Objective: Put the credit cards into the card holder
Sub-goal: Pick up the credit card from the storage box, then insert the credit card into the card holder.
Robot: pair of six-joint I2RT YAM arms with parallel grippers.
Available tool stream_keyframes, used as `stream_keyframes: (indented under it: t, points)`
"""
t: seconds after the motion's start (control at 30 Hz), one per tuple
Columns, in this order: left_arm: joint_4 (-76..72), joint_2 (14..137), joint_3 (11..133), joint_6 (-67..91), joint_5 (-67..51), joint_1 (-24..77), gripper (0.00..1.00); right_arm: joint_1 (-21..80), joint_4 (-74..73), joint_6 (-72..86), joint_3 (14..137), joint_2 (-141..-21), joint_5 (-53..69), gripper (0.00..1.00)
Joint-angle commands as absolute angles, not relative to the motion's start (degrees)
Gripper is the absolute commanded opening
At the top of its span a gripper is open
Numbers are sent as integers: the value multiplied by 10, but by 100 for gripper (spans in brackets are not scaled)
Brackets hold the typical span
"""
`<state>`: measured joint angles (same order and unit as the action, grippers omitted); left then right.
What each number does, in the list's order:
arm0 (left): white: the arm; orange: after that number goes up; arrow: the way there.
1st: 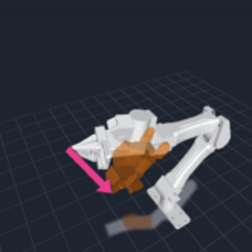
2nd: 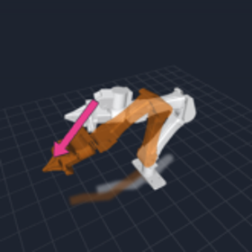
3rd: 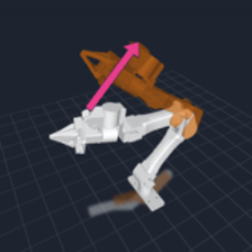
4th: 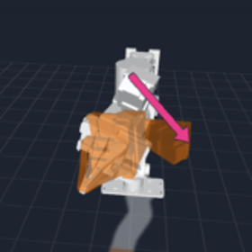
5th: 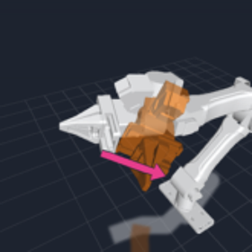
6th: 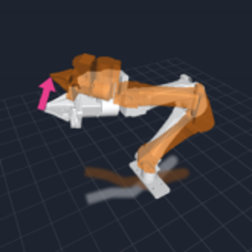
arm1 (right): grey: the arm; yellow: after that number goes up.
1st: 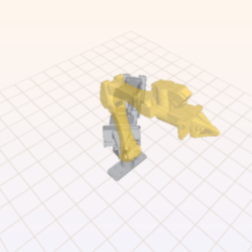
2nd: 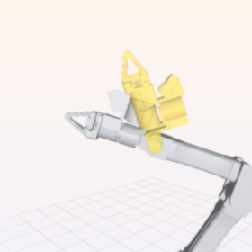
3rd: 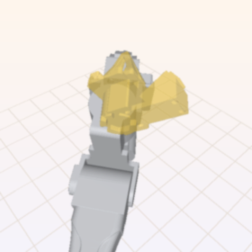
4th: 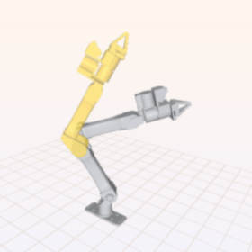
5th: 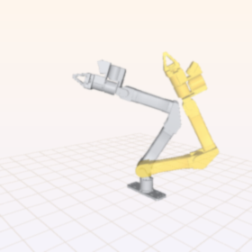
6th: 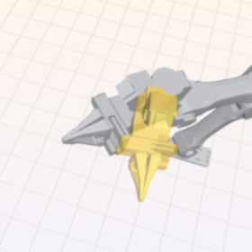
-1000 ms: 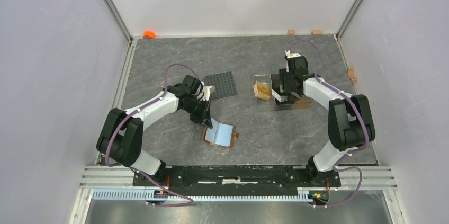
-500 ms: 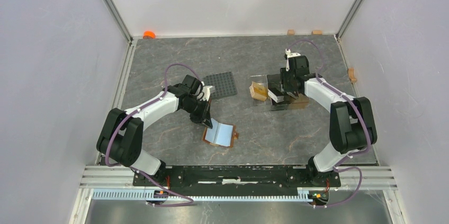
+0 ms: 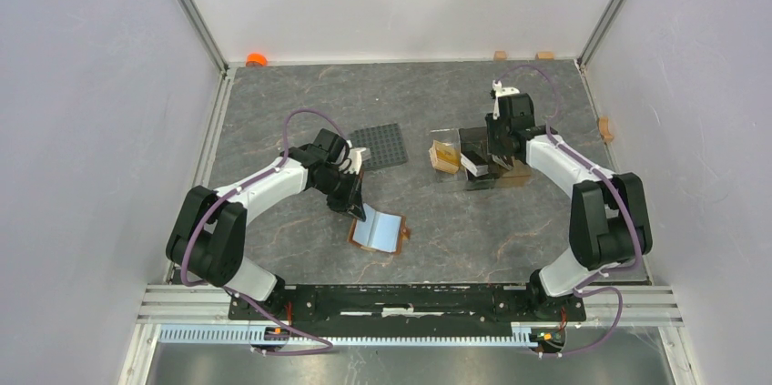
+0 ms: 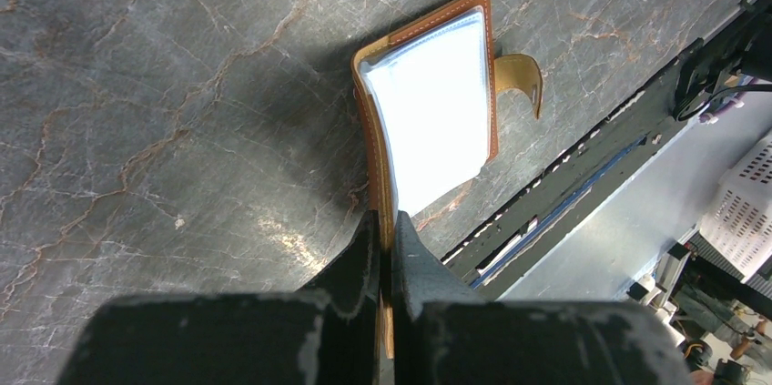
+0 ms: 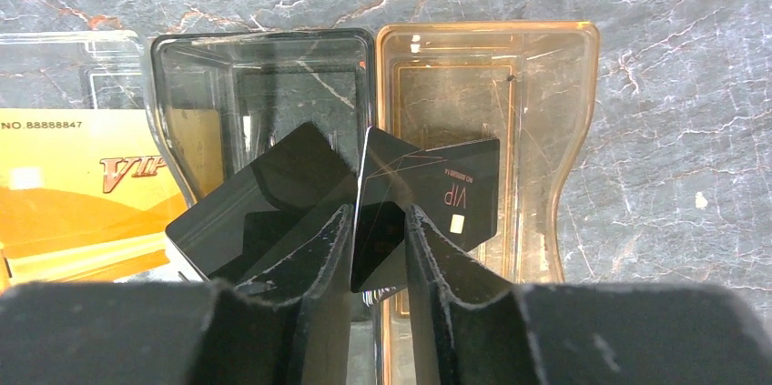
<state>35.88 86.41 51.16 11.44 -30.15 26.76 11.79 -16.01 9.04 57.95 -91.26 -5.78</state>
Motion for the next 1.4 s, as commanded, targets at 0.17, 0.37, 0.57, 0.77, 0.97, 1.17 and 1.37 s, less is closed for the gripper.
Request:
stream_keyframes:
  t: [0.17, 0.37, 0.57, 0.77, 0.97, 1.17, 1.37]
  points:
    - [347, 856, 510, 118, -305, 270, 2, 123, -166, 95, 605, -871, -53, 15]
    - [321, 848, 501, 158, -328, 270, 2, 124, -174, 76, 617, -835, -96, 0]
    - [222, 827, 452, 264, -344, 271, 2, 124, -191, 54, 647, -758, -90, 0]
    - [127, 827, 401, 316, -368, 293, 2, 125, -238, 71, 654, -705, 106, 0]
    - [24, 822, 357, 356, -367, 339, 2, 157, -152, 203, 514, -631, 341, 0]
    - [3, 814, 324, 344, -351, 348, 4, 259, 23, 370, 326, -572, 377, 0]
    - [9, 801, 304, 342, -319, 355, 23, 329, 141, 455, 201, -572, 329, 0]
